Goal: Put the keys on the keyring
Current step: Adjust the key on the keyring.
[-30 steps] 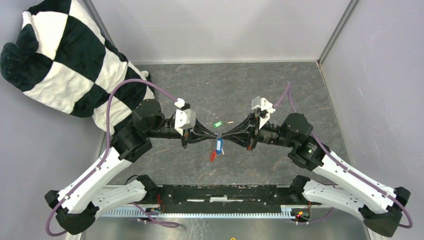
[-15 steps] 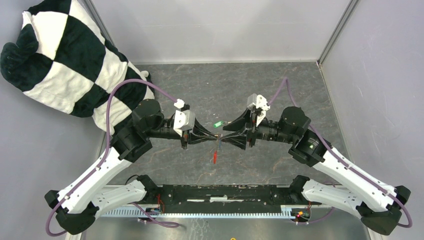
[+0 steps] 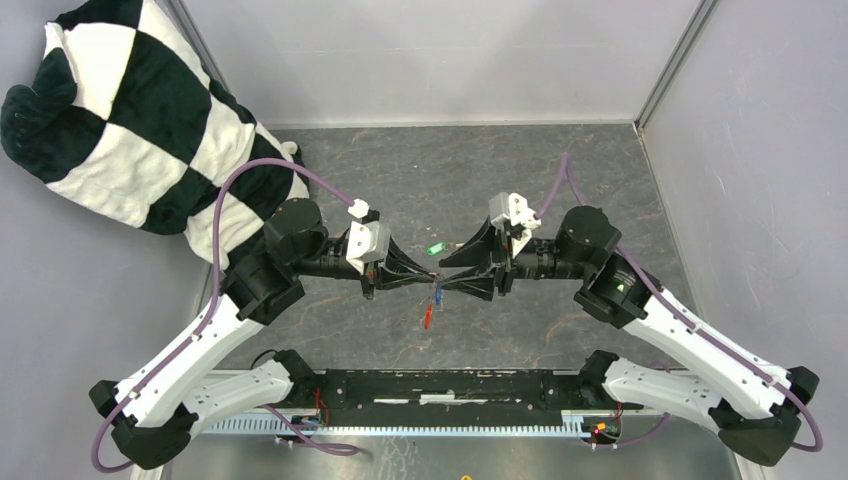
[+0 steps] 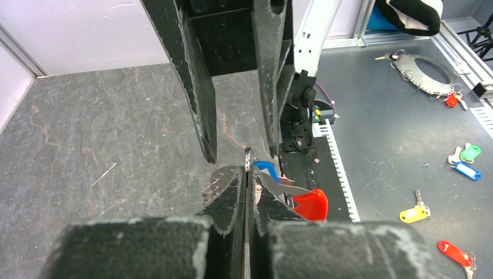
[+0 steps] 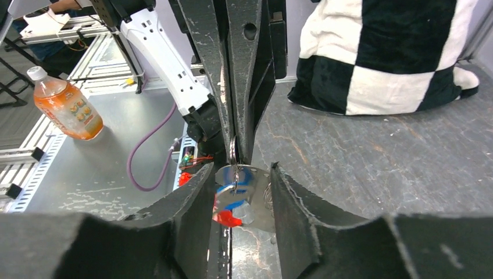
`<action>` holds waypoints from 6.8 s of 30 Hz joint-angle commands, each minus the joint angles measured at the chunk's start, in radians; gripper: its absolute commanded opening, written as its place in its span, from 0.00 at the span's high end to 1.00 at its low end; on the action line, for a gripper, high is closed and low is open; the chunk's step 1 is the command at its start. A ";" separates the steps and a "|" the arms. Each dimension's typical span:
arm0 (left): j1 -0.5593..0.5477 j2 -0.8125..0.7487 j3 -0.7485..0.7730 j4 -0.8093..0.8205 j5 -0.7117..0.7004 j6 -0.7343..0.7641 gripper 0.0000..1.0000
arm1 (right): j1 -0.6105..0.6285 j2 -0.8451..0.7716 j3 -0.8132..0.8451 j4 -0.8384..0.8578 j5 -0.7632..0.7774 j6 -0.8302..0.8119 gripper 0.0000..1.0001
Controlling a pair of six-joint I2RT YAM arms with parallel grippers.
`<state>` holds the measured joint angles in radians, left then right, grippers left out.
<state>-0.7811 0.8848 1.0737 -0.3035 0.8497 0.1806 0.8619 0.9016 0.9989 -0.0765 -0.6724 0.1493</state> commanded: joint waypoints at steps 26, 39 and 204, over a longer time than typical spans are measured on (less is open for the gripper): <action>-0.003 0.026 0.031 -0.106 0.035 0.167 0.81 | -0.002 0.080 0.097 -0.073 0.019 -0.053 1.00; -0.003 0.132 0.166 -0.437 0.022 0.441 0.71 | -0.001 0.198 0.278 -0.429 0.078 -0.223 0.99; 0.008 0.266 0.247 -0.446 -0.091 0.472 0.56 | -0.083 0.169 0.258 -0.458 0.075 -0.141 1.00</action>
<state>-0.7700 1.1297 1.2663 -0.7010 0.7853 0.5495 0.7784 1.0554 1.2118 -0.5171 -0.6113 0.0360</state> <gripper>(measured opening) 0.459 0.006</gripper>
